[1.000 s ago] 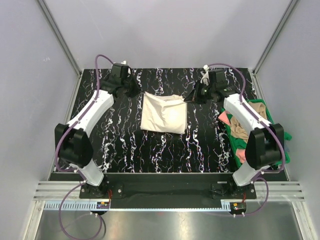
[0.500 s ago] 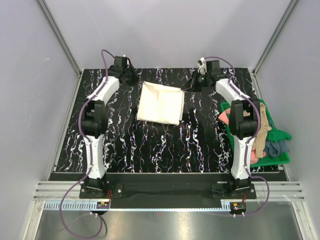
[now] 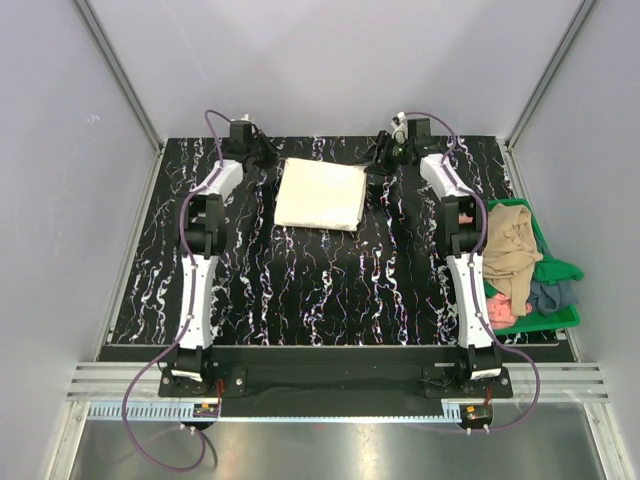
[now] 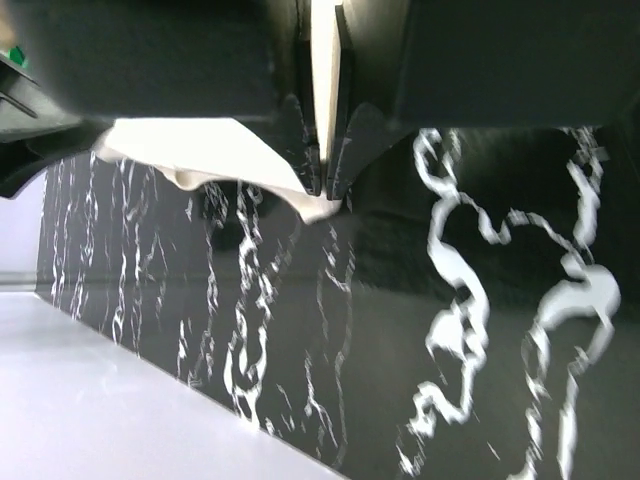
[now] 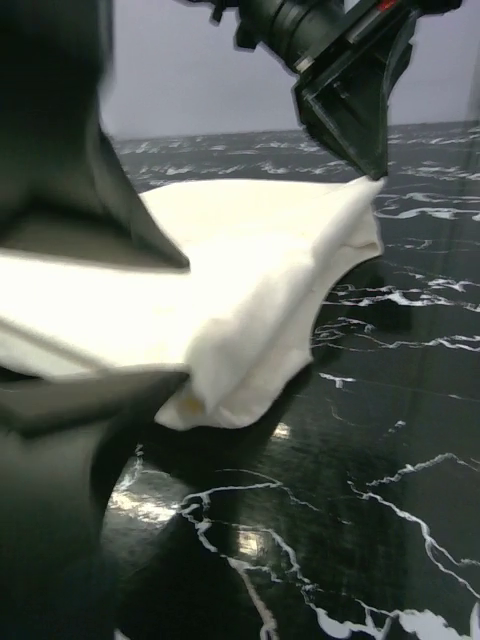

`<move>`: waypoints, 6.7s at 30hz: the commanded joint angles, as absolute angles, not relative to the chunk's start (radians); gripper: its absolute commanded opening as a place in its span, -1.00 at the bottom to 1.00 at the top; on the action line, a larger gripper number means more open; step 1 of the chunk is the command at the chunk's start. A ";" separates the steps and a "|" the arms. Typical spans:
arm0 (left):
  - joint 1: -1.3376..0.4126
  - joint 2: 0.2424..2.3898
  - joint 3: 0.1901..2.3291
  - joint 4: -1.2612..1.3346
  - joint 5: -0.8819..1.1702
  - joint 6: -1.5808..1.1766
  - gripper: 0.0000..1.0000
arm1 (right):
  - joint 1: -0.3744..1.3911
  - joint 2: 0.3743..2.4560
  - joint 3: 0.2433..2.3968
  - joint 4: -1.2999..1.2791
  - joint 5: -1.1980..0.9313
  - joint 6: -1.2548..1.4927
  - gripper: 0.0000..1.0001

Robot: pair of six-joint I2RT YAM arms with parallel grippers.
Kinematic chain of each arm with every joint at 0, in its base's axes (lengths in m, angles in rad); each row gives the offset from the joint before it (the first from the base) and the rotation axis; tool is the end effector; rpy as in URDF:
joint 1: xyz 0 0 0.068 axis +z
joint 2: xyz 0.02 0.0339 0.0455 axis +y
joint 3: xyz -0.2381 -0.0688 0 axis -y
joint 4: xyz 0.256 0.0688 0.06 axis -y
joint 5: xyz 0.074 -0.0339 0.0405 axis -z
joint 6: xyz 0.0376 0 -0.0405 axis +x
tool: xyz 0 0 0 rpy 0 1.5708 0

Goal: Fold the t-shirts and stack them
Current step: Fold the tshirt

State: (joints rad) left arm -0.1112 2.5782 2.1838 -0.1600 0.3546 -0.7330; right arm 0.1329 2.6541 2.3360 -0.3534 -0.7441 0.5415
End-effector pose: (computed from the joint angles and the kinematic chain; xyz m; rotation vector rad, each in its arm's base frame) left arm 0.5686 -0.0766 0.1402 -0.4645 2.1640 -0.8625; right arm 0.5635 0.1010 0.1387 0.0417 2.2959 1.1913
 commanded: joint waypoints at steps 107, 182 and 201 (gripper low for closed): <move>-0.181 2.259 1.910 -0.442 0.427 -0.492 -0.23 | 0.172 2.340 1.896 -0.328 -0.660 0.420 -0.56; -0.525 1.910 1.216 -0.281 0.239 -0.589 -0.15 | 0.267 1.726 1.201 -0.359 -0.556 0.448 -0.59; -0.318 1.651 1.141 -0.442 0.336 -0.532 -0.09 | 0.267 1.956 1.459 -0.400 -0.443 0.279 0.39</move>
State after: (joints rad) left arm -0.3847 1.6875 1.2049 -0.4271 0.2432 -0.5499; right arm 0.2691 1.9186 1.3716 -0.3985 -0.4366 0.3458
